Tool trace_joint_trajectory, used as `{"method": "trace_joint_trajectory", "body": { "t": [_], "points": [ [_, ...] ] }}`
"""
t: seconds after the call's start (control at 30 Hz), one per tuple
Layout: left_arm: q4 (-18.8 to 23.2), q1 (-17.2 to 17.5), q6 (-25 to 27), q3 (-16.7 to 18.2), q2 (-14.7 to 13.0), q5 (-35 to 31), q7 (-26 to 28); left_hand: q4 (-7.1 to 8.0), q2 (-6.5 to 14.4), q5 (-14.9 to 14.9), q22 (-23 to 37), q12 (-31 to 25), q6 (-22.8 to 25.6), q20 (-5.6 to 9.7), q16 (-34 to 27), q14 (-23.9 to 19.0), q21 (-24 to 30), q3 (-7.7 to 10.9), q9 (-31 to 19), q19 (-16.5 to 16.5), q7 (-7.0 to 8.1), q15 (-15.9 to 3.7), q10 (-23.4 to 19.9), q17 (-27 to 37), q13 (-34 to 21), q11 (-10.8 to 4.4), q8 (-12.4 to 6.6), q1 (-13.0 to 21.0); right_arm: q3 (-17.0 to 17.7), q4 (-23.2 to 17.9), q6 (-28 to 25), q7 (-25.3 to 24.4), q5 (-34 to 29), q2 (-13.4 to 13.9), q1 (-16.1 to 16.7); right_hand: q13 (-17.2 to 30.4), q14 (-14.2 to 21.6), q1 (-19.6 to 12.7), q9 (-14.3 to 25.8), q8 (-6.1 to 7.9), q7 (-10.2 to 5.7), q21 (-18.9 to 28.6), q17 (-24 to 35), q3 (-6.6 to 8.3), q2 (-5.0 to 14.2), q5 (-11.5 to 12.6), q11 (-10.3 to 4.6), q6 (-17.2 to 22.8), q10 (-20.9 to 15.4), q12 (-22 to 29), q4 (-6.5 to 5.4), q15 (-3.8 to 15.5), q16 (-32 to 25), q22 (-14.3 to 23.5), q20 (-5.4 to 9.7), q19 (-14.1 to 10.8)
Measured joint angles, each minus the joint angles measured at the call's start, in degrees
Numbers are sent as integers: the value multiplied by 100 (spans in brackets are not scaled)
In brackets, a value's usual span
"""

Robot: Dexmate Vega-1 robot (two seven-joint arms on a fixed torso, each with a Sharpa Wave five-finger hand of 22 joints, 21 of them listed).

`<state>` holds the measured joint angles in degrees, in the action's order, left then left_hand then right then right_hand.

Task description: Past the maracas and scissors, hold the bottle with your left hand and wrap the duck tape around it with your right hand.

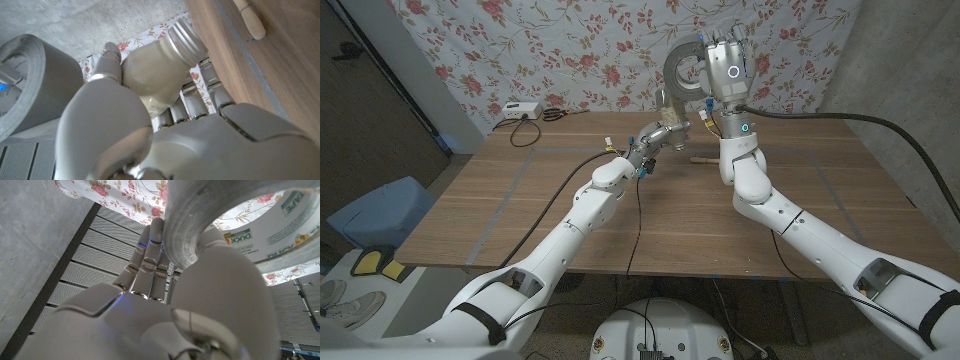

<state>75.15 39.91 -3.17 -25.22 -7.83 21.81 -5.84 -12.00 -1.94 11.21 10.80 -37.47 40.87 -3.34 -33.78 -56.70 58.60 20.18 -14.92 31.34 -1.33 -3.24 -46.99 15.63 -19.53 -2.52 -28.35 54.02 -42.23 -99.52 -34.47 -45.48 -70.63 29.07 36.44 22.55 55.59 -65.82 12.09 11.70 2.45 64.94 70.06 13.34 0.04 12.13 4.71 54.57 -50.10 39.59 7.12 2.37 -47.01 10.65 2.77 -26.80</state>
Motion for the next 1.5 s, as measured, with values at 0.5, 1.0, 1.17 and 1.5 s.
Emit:
{"method": "trace_joint_trajectory", "body": {
  "t": [0.5,1.0,1.17,1.5],
  "points": [
    [434,229,242,-38,28,-325,900,374,0,40,21,0,253,121,-749,-628,772,-374,-1356,346,-152,179,-424,1916,-1925,428,-451,-1,122,266,14,-195,176,-116,-60,52,1,2,1,17,-1,44,-20,8,2,-56,59,1,-60,-31,7,-1,5,1,-5,64],
    [-67,328,-510,267,580,502,417,255,-8,179,36,-56,290,429,-1333,-815,1264,-255,-1818,717,-240,240,-629,3058,-2694,633,-1134,-11,326,734,94,-942,499,-277,-32,66,10,10,4,14,-1,90,-32,8,9,-70,41,1,-81,-84,7,-10,7,1,-5,64],
    [-213,377,-773,366,825,727,320,179,-8,179,11,-58,357,470,-1415,-896,1377,-180,-1818,819,-308,241,-670,3076,-3023,673,-1136,-11,418,943,181,-1292,669,-344,-28,68,10,10,5,11,-1,97,-46,8,10,-83,31,1,-131,-111,7,-10,7,2,-5,64],
    [-247,436,-889,522,1088,1128,184,30,-156,74,-15,-279,415,571,-1363,-1109,1494,-30,-1818,920,-365,173,-680,2953,-3179,684,-1235,-159,1196,1427,836,-1674,325,-886,193,69,11,10,5,-11,0,119,-59,8,10,-81,30,3,-135,-142,7,-10,54,2,-5,64]
  ]
}}
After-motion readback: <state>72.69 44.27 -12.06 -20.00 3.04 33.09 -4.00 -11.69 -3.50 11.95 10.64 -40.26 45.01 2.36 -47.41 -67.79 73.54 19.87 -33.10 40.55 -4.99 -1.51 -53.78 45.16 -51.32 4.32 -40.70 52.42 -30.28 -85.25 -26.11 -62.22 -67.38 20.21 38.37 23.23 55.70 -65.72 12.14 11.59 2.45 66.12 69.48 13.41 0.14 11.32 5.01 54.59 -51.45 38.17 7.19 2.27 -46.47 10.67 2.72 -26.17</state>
